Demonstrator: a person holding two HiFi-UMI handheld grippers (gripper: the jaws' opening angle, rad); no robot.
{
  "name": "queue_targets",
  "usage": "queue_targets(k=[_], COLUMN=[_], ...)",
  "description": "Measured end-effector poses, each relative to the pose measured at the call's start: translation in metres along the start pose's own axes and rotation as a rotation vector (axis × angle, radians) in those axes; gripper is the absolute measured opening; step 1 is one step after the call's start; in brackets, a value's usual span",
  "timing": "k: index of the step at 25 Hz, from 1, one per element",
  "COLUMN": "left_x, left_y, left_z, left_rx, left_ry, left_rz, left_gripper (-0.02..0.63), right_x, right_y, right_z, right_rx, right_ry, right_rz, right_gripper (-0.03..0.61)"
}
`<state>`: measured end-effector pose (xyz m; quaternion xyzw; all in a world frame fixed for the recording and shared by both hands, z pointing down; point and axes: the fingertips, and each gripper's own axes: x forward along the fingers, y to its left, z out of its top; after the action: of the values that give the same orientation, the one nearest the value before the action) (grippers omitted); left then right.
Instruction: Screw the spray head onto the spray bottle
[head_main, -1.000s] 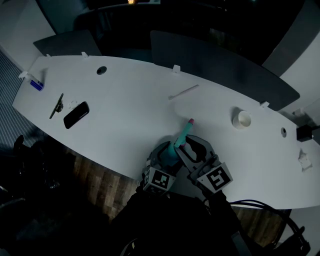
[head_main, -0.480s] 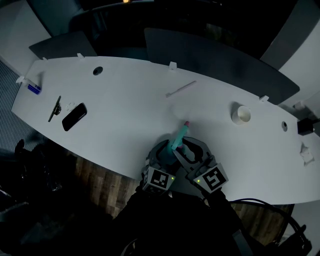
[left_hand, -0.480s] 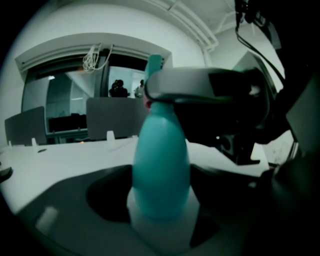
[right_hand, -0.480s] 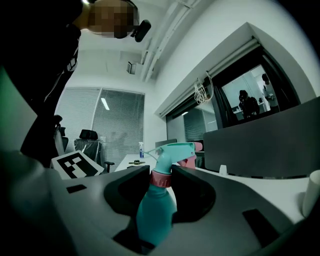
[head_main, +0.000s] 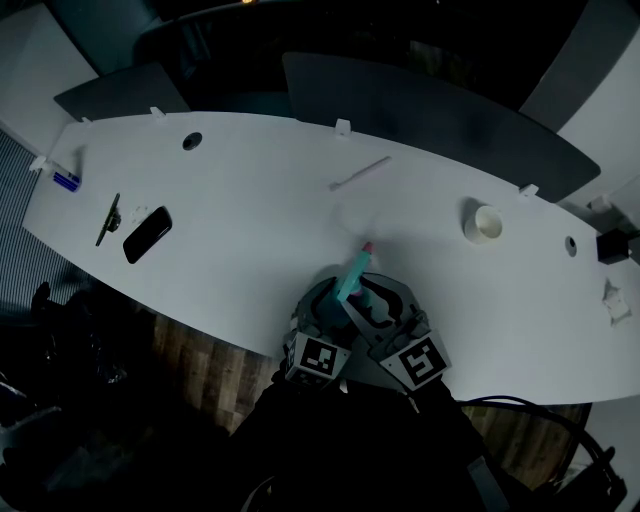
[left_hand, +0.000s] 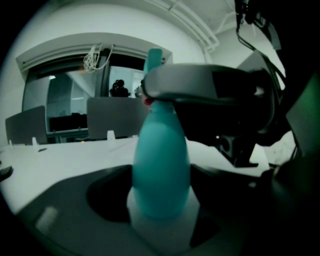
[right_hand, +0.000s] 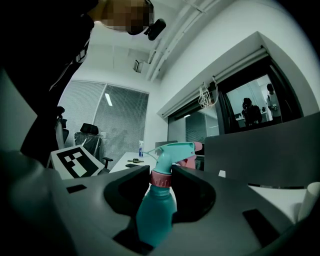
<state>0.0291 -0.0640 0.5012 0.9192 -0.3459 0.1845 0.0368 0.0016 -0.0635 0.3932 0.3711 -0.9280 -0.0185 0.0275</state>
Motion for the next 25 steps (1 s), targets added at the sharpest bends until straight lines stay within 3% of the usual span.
queue_targets(k=[10, 16, 21, 25], left_x=[0.000, 0.000, -0.001, -0.001], left_y=[0.000, 0.000, -0.001, 0.000], left_z=[-0.003, -0.004, -0.002, -0.002], left_rx=[-0.011, -0.007, -0.007, -0.009], left_ry=[-0.004, -0.009, -0.005, -0.003], left_rz=[-0.007, -0.006, -0.005, -0.004], left_gripper=[0.367, 0.367, 0.367, 0.367], right_x=[-0.008, -0.008, -0.015, -0.012], right_y=[0.003, 0.004, 0.000, 0.000], right_z=[-0.010, -0.015, -0.006, 0.000], right_rx=[-0.036, 0.012, 0.127, 0.234], right_ry=[-0.037, 0.027, 0.060, 0.094], right_rz=[-0.046, -0.031, -0.046, -0.007], right_gripper=[0.138, 0.140, 0.141, 0.146])
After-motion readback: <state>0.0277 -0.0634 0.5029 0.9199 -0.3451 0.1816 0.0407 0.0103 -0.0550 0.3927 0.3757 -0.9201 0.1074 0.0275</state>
